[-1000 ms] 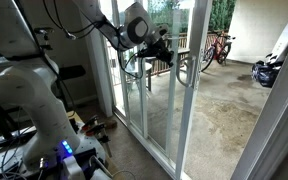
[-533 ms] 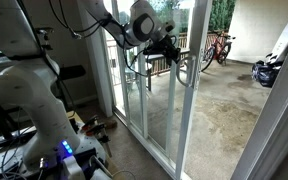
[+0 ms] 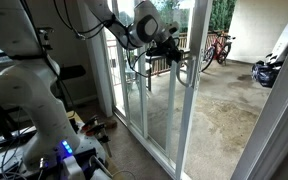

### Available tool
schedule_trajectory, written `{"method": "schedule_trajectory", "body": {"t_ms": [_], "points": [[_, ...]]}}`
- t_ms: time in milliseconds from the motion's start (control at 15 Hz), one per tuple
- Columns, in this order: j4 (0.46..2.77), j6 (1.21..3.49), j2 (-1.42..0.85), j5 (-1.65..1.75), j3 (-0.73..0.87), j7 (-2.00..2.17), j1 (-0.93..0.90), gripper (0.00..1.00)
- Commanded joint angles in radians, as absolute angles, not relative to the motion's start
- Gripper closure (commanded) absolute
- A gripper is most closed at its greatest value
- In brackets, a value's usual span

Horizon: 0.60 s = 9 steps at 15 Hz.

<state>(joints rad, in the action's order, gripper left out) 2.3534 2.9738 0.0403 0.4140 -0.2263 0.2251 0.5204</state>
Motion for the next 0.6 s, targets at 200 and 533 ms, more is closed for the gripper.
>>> {"method": "schedule_trajectory", "body": {"t_ms": [200, 533], "points": [[2.389, 2.989, 0.01, 0.503, -0.235, 0.234, 0.521, 0.95], [2.384, 2.989, -0.006, 0.513, -0.228, 0.231, 0.52, 0.95]]}}
